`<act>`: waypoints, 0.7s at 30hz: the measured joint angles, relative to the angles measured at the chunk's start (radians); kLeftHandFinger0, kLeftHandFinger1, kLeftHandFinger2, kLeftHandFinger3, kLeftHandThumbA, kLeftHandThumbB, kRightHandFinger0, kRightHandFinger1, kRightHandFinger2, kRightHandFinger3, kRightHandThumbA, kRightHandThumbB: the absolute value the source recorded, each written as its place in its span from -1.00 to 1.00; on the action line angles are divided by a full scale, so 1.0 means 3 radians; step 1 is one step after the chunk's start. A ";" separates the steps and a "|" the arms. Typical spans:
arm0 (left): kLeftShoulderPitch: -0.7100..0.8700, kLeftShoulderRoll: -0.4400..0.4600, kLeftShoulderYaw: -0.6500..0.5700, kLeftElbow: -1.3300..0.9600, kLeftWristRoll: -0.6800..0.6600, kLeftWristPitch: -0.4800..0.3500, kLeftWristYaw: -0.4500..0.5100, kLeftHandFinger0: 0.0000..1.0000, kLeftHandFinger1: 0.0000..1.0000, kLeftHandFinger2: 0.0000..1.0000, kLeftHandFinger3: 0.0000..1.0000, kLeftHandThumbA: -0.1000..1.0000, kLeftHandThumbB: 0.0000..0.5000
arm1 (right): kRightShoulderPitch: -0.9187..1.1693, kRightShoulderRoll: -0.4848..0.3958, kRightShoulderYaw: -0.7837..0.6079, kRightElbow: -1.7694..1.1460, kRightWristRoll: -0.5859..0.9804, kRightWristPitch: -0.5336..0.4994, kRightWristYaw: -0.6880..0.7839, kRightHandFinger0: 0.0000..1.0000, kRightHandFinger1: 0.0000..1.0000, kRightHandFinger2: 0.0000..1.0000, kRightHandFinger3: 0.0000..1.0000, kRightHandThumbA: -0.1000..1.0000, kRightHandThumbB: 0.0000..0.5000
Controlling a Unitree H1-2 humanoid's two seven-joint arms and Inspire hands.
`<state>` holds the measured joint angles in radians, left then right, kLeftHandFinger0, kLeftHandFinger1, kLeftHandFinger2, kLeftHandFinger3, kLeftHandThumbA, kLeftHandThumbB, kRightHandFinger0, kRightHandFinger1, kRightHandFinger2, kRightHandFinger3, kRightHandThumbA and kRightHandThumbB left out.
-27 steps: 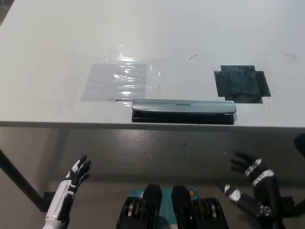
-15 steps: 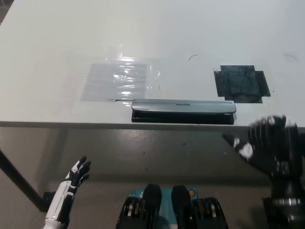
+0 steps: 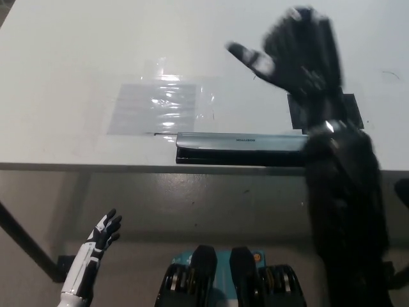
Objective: The paper pin puncher is placed at the center of the table and close to the robot and the robot uses its right fist to press on the paper pin puncher
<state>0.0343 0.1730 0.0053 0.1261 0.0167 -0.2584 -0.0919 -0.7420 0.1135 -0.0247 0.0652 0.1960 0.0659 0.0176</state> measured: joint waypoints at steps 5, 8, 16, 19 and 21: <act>-0.0004 0.0001 0.0001 -0.0003 0.0000 -0.0010 0.0000 1.00 1.00 1.00 1.00 1.00 -0.32 | -0.0427 0.0129 0.0000 0.0821 -0.0010 -0.0013 -0.0031 -1.00 -1.00 -1.00 -1.00 1.00 -0.05; -0.0011 0.0001 0.0002 -0.0004 0.0000 -0.0011 0.0000 1.00 1.00 1.00 1.00 1.00 -0.31 | -0.0551 0.0167 -0.0020 0.1237 -0.0005 -0.0066 -0.0029 -1.00 -1.00 -0.95 -1.00 1.00 0.00; -0.0057 0.0002 0.0005 -0.0024 -0.0001 -0.0010 -0.0001 1.00 1.00 1.00 1.00 1.00 -0.38 | -0.0629 0.0228 -0.0105 0.1955 -0.0001 -0.0299 -0.0042 -1.00 -1.00 -1.00 -1.00 1.00 -0.13; -0.0058 0.0001 0.0004 -0.0024 -0.0001 -0.0010 -0.0001 1.00 1.00 1.00 1.00 1.00 -0.41 | -0.0593 0.0232 -0.0113 0.2132 -0.0006 -0.0415 -0.0046 -1.00 -1.00 -0.93 -1.00 1.00 -0.23; -0.0059 0.0002 0.0004 -0.0024 -0.0001 -0.0009 -0.0001 1.00 1.00 1.00 1.00 1.00 -0.42 | -0.0540 0.0230 -0.0112 0.2189 -0.0013 -0.0482 -0.0049 -1.00 -1.00 -0.96 -1.00 1.00 -0.26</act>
<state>0.0168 0.1737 0.0065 0.1189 0.0164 -0.2612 -0.0920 -0.9040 0.1826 -0.0584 0.7220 0.1923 -0.0785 0.0029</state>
